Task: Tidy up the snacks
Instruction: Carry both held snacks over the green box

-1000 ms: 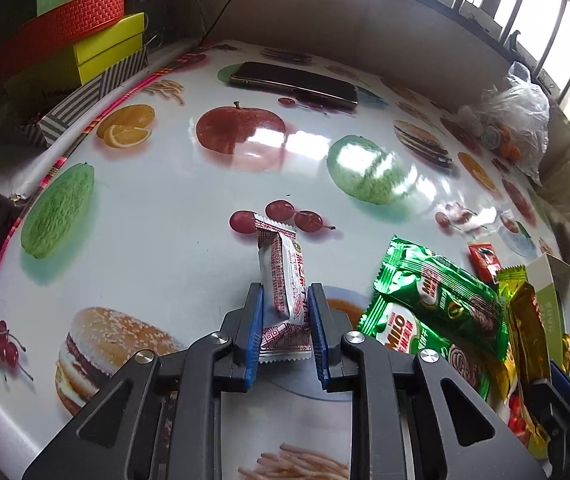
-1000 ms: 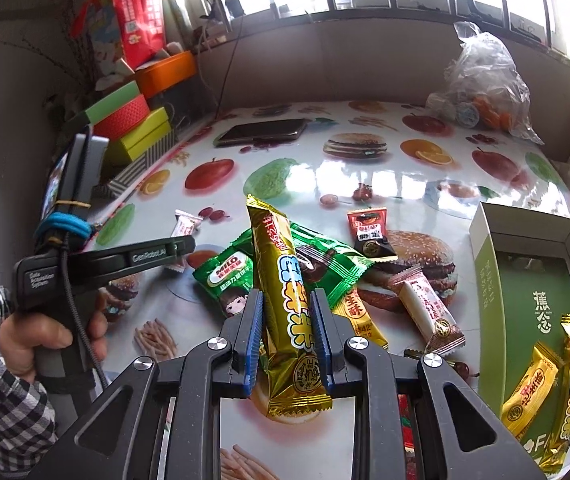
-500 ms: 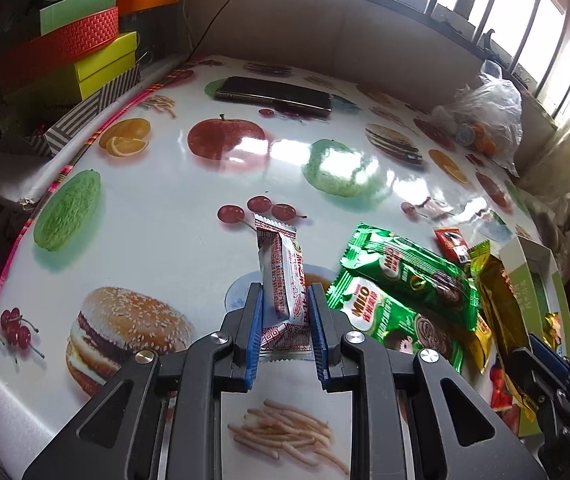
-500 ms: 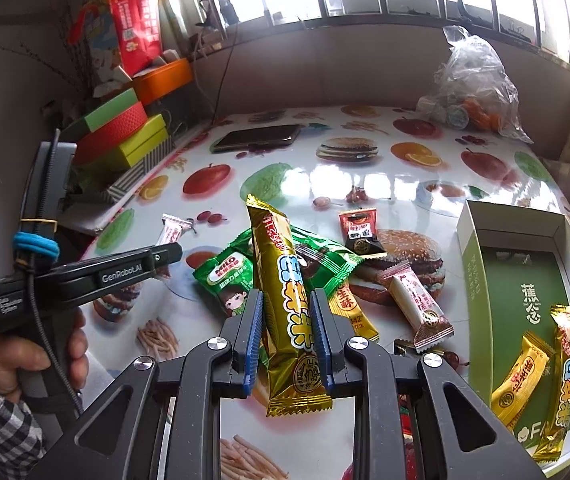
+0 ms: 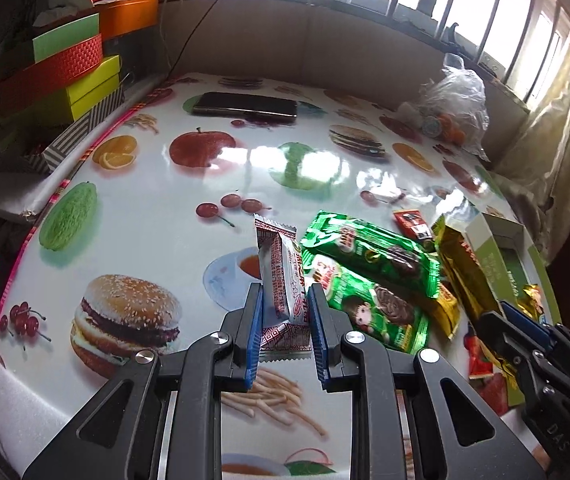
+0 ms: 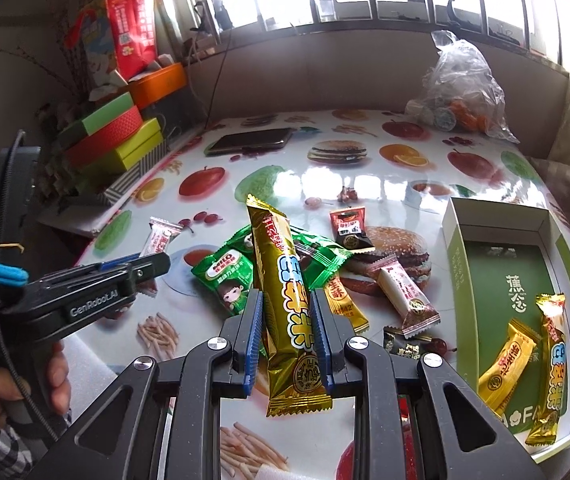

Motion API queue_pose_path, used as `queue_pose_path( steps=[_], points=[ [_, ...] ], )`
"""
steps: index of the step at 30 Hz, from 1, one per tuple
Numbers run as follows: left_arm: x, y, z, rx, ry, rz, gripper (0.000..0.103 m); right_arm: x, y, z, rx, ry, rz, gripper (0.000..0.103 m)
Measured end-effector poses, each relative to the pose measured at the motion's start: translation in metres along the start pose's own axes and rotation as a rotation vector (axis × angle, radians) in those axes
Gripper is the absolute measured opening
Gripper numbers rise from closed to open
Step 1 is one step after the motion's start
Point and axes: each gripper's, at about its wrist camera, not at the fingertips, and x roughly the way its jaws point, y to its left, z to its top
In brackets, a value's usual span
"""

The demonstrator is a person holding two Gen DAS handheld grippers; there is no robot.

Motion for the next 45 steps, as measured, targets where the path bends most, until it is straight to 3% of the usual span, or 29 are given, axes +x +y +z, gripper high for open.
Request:
queue_pose_path(
  steps=[18,45],
  points=[
    [-0.018,-0.046,0.003,0.076,-0.022,-0.092,0.023,-0.032,-0.026,-0.005,0.055,-0.051,-0.064,0.023],
    [-0.012,-0.165,0.010,0.224,0.023,-0.324,0.023,-0.087,-0.108,-0.025,0.230,-0.110,-0.249,0.023]
  ],
)
